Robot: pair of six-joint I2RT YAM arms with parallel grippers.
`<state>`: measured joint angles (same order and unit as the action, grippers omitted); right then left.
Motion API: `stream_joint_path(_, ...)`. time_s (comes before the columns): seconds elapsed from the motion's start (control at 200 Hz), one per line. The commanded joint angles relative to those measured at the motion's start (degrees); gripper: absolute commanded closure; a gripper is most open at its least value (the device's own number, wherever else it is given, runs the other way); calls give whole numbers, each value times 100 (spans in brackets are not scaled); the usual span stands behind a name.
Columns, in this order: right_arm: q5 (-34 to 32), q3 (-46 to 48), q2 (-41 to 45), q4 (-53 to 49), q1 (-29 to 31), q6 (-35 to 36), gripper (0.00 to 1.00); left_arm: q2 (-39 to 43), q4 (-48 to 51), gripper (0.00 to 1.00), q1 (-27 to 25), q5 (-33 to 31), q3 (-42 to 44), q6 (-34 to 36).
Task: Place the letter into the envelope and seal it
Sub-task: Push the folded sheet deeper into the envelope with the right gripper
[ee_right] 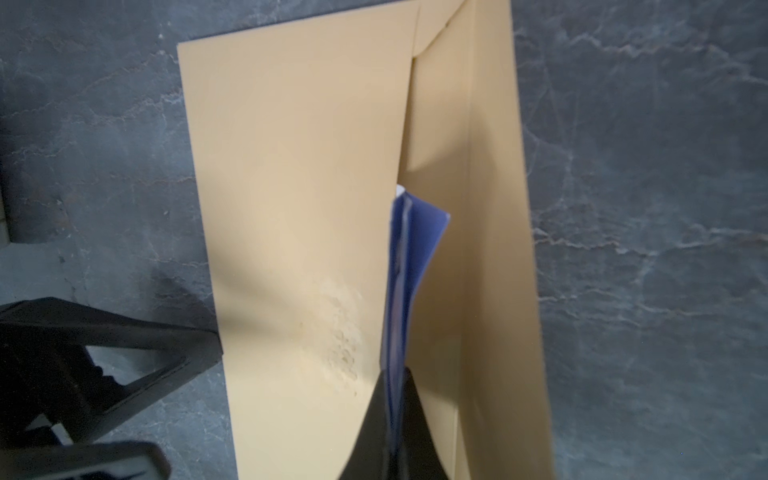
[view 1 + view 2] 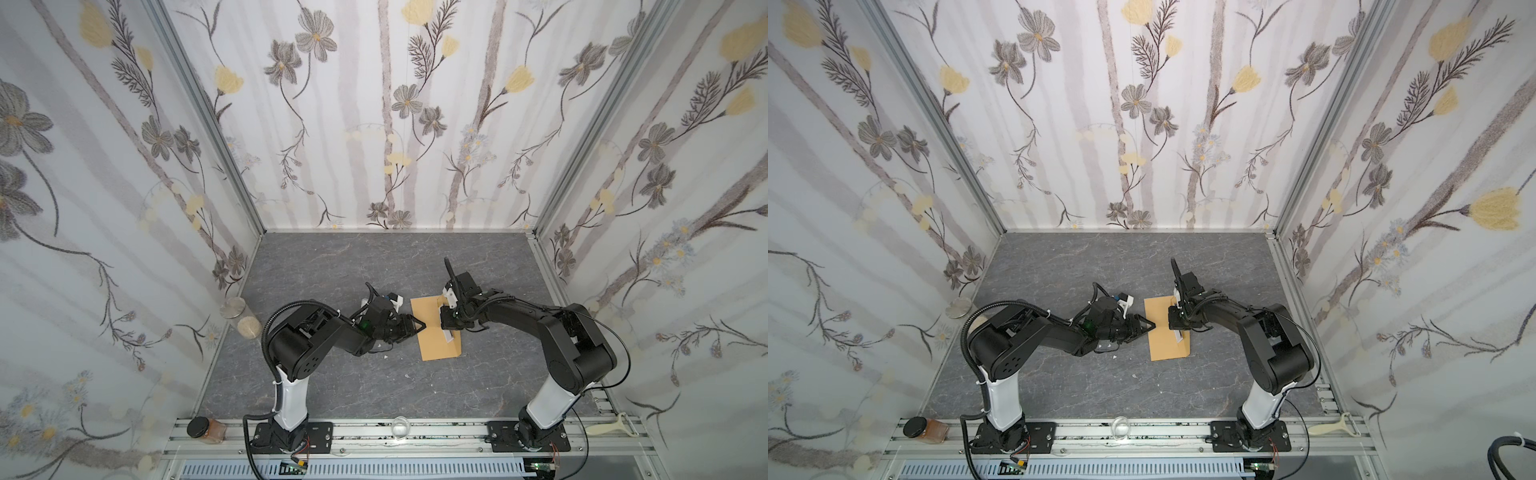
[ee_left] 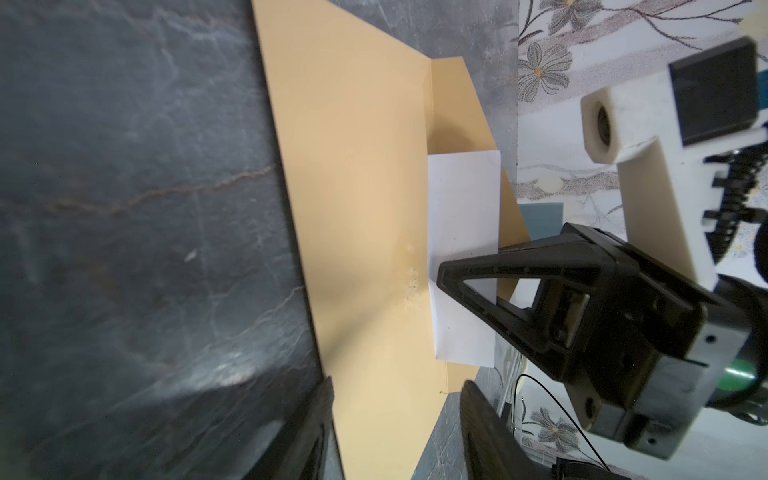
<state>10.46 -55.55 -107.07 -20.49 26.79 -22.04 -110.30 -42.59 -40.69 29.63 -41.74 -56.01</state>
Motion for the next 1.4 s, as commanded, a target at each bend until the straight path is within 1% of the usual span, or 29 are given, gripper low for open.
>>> stream_joint_path(0.0, -229, -91, 115, -34, 6, 7, 78, 7, -127, 48, -10, 17, -25, -38)
stream_joint_path(0.205, -571, -191, 200, -268, 22, 27, 64, 17, -127, 48, -10, 18, -67, -22)
stream_joint_path(0.34, -833, -237, 239, -415, 64, 16, 60, 43, -126, 48, -8, 8, -71, -7)
stream_joint_path(0.655, -1046, -255, 336, -474, 122, -17, 55, 79, -123, 48, -1, -1, -115, 2)
stream_joint_path(1.044, -1007, -176, 197, -311, 158, -107, 51, 52, -127, 48, -16, 34, -167, -7)
stream_joint_path(1.394, -881, -123, 81, -132, 211, -191, 51, -105, -127, 48, -23, 78, -184, -7)
